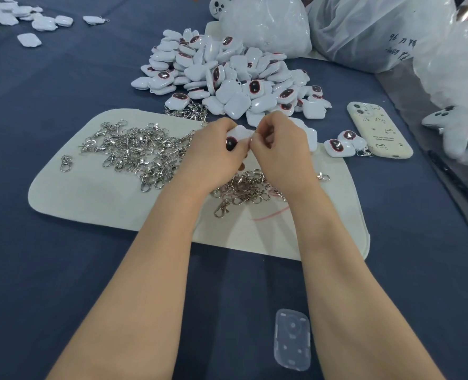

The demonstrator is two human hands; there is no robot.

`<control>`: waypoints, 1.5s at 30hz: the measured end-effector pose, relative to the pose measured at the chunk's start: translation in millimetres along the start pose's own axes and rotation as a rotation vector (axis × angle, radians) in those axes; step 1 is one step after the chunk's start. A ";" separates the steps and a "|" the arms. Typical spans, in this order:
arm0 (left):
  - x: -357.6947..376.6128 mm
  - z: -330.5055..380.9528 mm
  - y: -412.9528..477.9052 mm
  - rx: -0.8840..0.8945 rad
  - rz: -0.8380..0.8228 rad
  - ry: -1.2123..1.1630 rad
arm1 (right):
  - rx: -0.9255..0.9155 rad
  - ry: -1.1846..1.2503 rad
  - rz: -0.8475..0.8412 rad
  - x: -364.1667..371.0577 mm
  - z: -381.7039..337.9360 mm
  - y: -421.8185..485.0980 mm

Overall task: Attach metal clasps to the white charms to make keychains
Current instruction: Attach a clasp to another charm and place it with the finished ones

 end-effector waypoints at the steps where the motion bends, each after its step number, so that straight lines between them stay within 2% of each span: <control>1: -0.1 -0.4 0.9 0.008 0.012 0.034 | -0.007 -0.005 -0.010 0.7 -0.8 -0.2; 8: 1.1 -5.0 3.0 0.057 0.079 0.175 | -0.047 -0.062 -0.076 2.9 -1.3 -0.3; 21: -2.0 -10.9 6.9 0.049 -0.023 0.296 | -0.130 -0.169 -0.184 13.0 -11.3 -5.2; 34: -5.8 -13.1 5.1 0.083 -0.040 0.317 | -0.052 -0.200 -0.235 18.4 -9.5 -2.9; 36: -7.5 -10.8 4.7 0.059 0.001 0.230 | 0.021 -0.038 -0.154 13.9 -6.9 -2.9; 41: -5.2 -9.8 4.6 -0.049 0.017 -0.239 | 0.132 0.399 0.013 7.4 -6.6 -4.9; 45: -2.4 -13.6 2.7 -0.140 0.004 -0.469 | 0.205 0.623 0.029 8.9 -3.8 -7.7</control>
Point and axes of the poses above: each hand's wrist, its own y-axis towards the middle knuckle, its own x-axis out of the palm, z = x × y, the point moved 4 cm from there along y, towards the middle knuckle, and after that the axes turned 2 degrees about y, right-handed, at the moved point
